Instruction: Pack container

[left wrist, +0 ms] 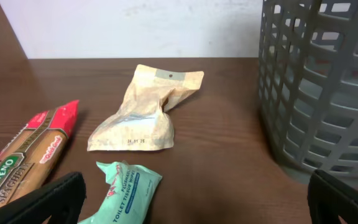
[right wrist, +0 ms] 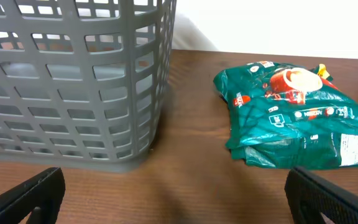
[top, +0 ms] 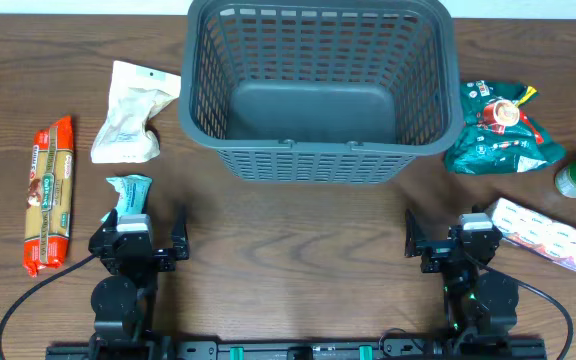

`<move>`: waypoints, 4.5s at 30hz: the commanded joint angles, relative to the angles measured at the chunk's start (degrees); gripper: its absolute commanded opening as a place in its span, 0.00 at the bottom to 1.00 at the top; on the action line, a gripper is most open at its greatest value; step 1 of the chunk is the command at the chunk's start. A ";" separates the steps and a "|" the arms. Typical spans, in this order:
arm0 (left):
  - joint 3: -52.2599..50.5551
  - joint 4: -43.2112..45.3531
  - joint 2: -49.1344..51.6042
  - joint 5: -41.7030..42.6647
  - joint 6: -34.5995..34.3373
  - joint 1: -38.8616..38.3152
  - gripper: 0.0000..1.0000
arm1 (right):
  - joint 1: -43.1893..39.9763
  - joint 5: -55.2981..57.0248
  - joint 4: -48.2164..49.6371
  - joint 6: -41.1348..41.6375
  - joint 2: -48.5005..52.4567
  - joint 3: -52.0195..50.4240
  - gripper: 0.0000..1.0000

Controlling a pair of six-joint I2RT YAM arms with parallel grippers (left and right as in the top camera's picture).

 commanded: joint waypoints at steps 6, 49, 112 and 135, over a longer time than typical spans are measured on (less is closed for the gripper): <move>-1.60 -0.26 -0.35 -0.04 0.74 0.26 0.99 | 0.50 0.35 0.17 0.81 -0.55 -0.48 0.99; -1.60 -0.26 -0.35 -0.04 0.74 0.26 0.99 | -4.02 12.94 -18.60 3.10 52.76 67.76 0.99; -1.60 -0.26 -0.35 -0.04 0.76 0.26 0.99 | -35.91 28.26 -39.52 79.03 85.66 57.51 0.99; -1.60 -0.26 -0.35 -0.04 0.74 0.26 0.99 | -35.91 23.34 -15.50 74.36 85.70 40.72 0.99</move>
